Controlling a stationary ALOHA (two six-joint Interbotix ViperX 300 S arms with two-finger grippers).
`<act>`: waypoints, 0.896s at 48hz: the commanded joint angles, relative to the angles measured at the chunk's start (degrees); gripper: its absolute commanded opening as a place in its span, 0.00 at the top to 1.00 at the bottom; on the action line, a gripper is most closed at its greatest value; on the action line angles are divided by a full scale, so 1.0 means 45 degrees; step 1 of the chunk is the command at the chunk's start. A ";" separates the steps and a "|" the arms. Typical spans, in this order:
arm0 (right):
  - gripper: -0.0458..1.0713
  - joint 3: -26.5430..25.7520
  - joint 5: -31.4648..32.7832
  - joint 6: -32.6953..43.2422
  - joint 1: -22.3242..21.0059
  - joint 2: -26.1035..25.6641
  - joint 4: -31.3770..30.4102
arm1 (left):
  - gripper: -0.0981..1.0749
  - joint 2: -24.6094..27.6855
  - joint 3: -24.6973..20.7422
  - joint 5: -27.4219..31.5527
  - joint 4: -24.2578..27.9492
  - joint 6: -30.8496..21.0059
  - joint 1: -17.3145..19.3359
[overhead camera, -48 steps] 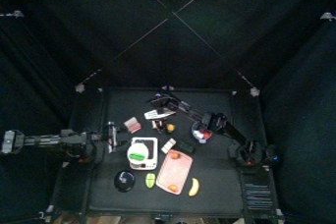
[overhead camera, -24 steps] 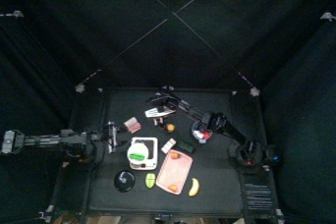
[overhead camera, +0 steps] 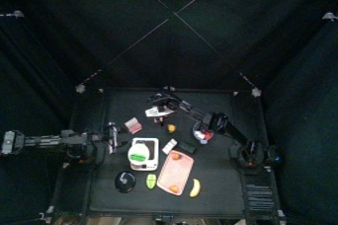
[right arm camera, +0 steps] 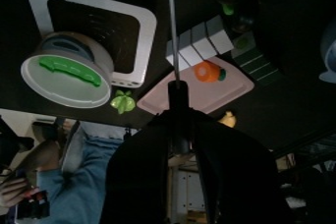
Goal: Place cleaver back into holder
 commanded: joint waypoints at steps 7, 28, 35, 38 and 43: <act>0.41 -0.0313 -0.0039 0.0059 -0.0137 -0.0449 0.0059 | 0.20 0.0020 -0.0176 -0.0039 0.0000 -0.0020 0.0039; 0.41 -0.1348 -0.0078 0.0117 -0.0332 -0.0449 -0.0781 | 0.20 0.0020 -0.0137 0.0000 0.0000 -0.0020 0.0039; 0.41 -0.1680 -0.0586 0.0000 -0.0391 -0.0430 -0.0977 | 0.20 0.0020 -0.0156 0.0078 0.0020 -0.0020 0.0039; 0.40 -0.1855 -0.0859 -0.0020 -0.0391 -0.0430 -0.0977 | 0.20 0.0020 -0.0156 0.0078 0.0000 -0.0020 0.0020; 0.40 -0.2051 -0.0957 -0.0020 -0.0449 -0.0391 -0.0996 | 0.20 0.0020 -0.0156 0.0078 0.0020 -0.0020 0.0020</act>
